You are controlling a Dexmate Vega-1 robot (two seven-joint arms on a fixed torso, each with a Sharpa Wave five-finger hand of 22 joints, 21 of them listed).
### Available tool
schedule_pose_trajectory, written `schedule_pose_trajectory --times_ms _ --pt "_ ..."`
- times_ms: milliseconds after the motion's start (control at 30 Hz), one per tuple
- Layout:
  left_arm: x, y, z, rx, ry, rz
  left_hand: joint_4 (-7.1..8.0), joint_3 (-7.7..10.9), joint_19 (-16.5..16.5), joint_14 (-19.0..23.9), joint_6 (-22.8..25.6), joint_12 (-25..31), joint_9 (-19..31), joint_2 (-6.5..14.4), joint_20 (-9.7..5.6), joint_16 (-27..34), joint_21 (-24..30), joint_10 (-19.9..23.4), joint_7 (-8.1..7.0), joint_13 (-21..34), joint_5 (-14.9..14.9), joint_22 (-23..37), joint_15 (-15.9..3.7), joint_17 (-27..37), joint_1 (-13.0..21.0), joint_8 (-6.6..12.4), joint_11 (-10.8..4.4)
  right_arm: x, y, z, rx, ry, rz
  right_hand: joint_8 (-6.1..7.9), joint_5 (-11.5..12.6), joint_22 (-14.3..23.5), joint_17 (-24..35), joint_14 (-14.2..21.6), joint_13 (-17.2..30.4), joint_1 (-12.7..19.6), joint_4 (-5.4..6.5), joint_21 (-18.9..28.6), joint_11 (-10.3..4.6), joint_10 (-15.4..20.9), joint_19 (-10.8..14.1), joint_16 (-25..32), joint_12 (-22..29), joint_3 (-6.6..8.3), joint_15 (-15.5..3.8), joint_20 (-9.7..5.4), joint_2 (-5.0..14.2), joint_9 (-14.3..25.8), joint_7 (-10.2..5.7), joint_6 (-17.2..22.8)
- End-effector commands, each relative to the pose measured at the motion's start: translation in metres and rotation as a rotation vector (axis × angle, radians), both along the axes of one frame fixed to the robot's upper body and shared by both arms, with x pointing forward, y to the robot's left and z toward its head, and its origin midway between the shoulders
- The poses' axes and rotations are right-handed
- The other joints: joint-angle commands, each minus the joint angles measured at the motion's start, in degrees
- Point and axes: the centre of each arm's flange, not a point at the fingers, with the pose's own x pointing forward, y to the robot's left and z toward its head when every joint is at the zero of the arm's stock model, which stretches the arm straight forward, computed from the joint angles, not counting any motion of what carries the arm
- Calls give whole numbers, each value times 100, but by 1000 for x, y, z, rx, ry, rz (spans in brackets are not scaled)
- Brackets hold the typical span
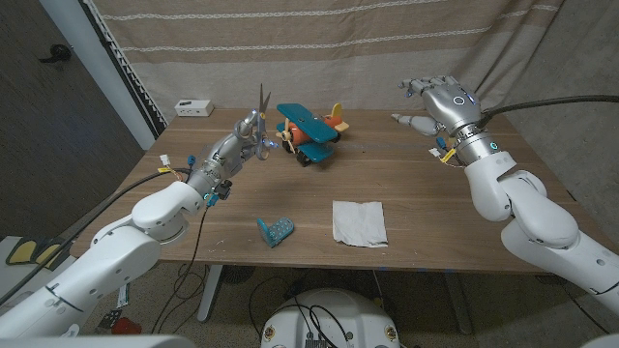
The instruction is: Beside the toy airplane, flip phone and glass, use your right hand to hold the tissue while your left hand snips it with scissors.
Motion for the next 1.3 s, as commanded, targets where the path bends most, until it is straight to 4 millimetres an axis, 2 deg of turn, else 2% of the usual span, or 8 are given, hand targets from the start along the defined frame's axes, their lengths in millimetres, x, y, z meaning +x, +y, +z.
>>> schedule_pose_trajectory --times_ms 33,333,433,833,867,933,1000,1300 --pt "3 -2 -1 12 9 -15 -15 -6 37 52 26 170 11 13 5 -5 -5 276 27 627 26 15 -794 -4 58 -32 -247 -3 3 -9 92 138 123 -78 40 1 4 -93 -35 -8 -6 -42 2 -41 -34 -60 -63 -65 -950 -20 -48 -3 50 -42" --pt "9 -5 -1 29 11 -32 -21 -4 41 54 35 190 4 12 -2 -4 -15 275 25 647 31 16 -795 -4 79 -40 -252 -8 6 -12 125 199 149 -121 55 8 -8 -116 -90 7 -19 -60 0 -4 2 -67 -73 -70 -940 -51 -31 -25 60 -72" --pt "10 -5 -3 23 15 -37 -23 -3 40 62 37 188 7 13 -4 -1 -19 273 27 642 33 16 -795 -3 85 -39 -252 -6 8 -12 133 248 155 -158 72 7 -30 -196 -158 78 -67 -41 41 17 172 -103 -86 -65 -794 66 -19 -53 107 -72" --pt "13 -6 -4 35 21 -45 -38 3 37 48 18 190 15 15 -19 -6 -35 247 6 647 41 17 -797 -2 131 -50 -254 0 12 -13 137 359 174 -215 83 7 -56 -321 -242 152 -115 -133 41 -57 94 -152 -133 -60 -733 107 4 -88 161 -100" --pt "13 -6 -4 34 23 -48 -39 3 43 50 30 180 7 16 -14 -5 -34 245 6 629 42 17 -797 -1 134 -51 -250 1 13 -14 132 358 167 -234 84 7 -61 -325 -259 161 -122 -145 40 -58 89 -153 -137 -62 -728 106 4 -96 218 -125" --pt "14 -6 -4 38 21 -45 -41 2 38 63 40 202 5 15 -13 0 -40 274 27 642 43 17 -796 0 142 -50 -250 1 15 -15 116 366 160 -493 86 12 -94 -342 -384 181 -142 -218 47 -47 104 -148 -170 -90 -744 105 12 -157 500 -610" --pt "14 -6 -4 33 23 -47 -43 2 42 68 28 216 13 15 -13 3 -41 300 20 644 45 17 -796 0 148 -52 -248 2 17 -16 107 381 154 -582 89 13 -107 -361 -430 180 -144 -257 71 -17 85 -155 -169 -104 -756 85 14 -182 619 -771" --pt "14 -6 -4 33 21 -44 -45 1 47 95 52 239 33 17 -12 16 -51 320 18 658 48 18 -796 5 166 -38 -253 4 24 -24 63 417 138 -648 95 18 -136 -591 -509 177 -145 -363 64 -164 -34 -224 -246 -126 -665 79 31 -238 527 -798"
